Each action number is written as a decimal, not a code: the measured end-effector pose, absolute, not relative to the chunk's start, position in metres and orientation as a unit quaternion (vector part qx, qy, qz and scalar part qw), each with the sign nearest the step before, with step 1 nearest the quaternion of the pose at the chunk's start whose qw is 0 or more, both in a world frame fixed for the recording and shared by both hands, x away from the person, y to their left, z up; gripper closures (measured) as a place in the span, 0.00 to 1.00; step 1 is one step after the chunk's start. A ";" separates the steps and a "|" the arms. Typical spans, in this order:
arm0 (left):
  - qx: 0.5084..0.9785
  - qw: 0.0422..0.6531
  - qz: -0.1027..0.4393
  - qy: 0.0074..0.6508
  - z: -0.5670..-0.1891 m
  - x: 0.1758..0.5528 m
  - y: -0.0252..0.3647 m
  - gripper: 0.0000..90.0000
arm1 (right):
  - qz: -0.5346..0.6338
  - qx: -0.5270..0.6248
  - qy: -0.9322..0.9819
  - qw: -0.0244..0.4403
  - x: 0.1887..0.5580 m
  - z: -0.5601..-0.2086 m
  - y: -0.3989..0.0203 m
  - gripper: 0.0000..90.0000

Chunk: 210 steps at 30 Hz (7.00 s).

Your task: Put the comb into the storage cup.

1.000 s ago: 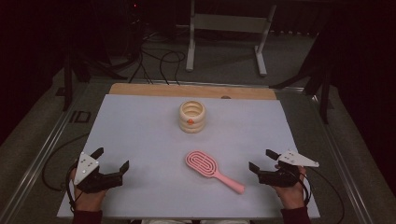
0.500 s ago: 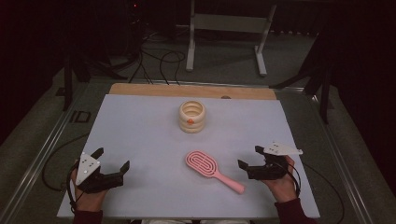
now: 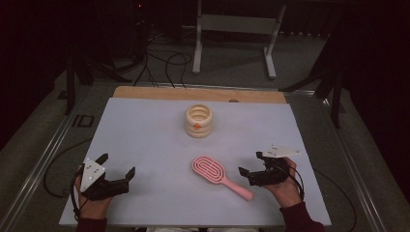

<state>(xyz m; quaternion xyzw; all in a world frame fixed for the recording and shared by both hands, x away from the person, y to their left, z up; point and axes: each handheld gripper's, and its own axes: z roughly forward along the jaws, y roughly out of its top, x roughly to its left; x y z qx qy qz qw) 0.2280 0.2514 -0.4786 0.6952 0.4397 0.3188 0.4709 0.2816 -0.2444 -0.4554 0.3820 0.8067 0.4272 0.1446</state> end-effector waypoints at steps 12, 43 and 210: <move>0.700 0.469 0.315 0.438 -0.480 0.229 0.250 0.00 | 0.405 0.376 0.823 0.131 0.286 -0.454 -0.229 0.09; 0.700 0.471 0.311 0.438 -0.481 0.229 0.249 0.00 | 0.320 0.321 0.886 0.094 0.299 -0.467 -0.183 0.11; 0.754 0.477 0.201 0.404 -0.435 0.270 0.166 0.00 | 0.376 0.273 0.865 0.190 0.287 -0.448 -0.142 0.78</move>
